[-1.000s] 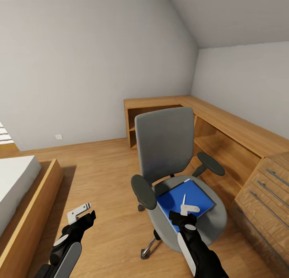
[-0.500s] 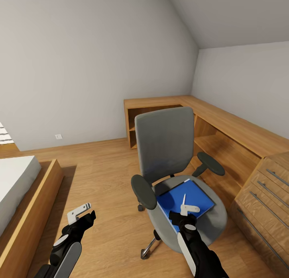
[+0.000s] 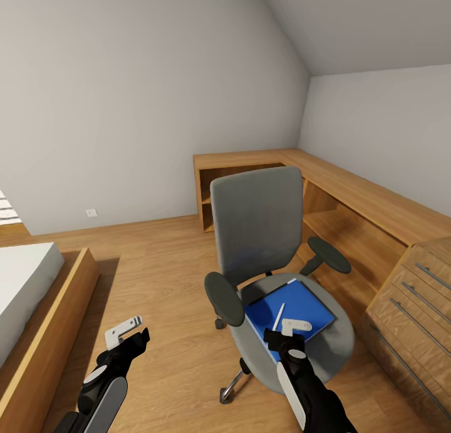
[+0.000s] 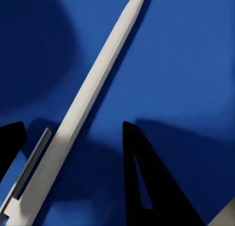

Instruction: In the bedroom, organize the workspace by keeping the computer under the desk, ensuring the monitor is on the desk, placing the keyboard on the desk next to the monitor, placing the mouse on the desk next to the keyboard, moving the folder from the swivel chair onto the desk next to the mouse, stacking the notebook on top of the folder with the pen on top of the notebook, and positioning the swivel chair next to the desk.

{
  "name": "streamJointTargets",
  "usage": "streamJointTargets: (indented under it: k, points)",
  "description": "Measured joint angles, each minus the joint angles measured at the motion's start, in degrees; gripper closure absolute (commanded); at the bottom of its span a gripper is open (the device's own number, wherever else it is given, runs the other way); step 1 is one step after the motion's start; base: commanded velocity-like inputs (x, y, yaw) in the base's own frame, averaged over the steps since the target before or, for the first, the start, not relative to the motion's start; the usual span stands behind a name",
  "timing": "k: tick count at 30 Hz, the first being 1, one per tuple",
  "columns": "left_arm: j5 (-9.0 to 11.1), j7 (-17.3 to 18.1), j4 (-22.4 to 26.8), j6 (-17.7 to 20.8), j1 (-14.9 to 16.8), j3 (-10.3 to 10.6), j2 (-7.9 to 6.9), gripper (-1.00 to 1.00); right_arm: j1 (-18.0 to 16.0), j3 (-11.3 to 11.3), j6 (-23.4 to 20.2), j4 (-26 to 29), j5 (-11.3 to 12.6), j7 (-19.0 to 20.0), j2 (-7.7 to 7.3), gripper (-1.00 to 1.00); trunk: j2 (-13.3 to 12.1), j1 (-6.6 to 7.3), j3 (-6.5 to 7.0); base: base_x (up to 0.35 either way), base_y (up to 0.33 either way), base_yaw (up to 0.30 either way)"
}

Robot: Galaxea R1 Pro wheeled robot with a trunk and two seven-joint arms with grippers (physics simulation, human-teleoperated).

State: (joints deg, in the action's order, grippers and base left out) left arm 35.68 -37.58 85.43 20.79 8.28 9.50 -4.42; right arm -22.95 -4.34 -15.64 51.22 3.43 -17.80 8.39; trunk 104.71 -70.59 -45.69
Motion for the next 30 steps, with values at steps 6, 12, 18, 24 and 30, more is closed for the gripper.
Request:
streamJointTargets:
  k: [6, 12, 18, 24, 30]
  points:
    - [0.0, 0.0, 0.0, 0.0, 0.0, 0.0, 0.00, -1.00, 0.0, 0.0, 0.0, 0.0, 0.0, 0.0, 0.00, 1.00, 0.0, 0.00, 0.00, 0.000, 0.000, 0.000]
    - [0.0, 0.0, 0.0, 0.0, 0.0, 0.0, 0.00, -1.00, 0.0, 0.0, 0.0, 0.0, 0.2, -0.1, 0.00, 1.00, 0.0, 0.00, 0.00, 0.000, 0.000, 0.000]
    - [0.0, 0.0, 0.0, 0.0, 0.0, 0.0, 0.00, -1.00, 0.0, 0.0, 0.0, 0.1, 0.2, -0.1, 0.00, 1.00, 0.0, 0.00, 0.00, 0.000, 0.000, 0.000]
    - [0.0, 0.0, 0.0, 0.0, 0.0, 0.0, 0.00, -1.00, 0.0, 0.0, -0.1, 0.1, 0.2, -0.1, 0.00, 1.00, 0.0, 0.00, 0.00, 0.000, 0.000, 0.000]
    - [0.0, 0.0, 0.0, 0.0, 0.0, 0.0, 0.00, -1.00, 0.0, 0.0, -0.2, 0.1, 0.1, -0.1, 0.02, 1.00, 0.0, 0.00, 0.00, 0.000, 0.000, 0.000]
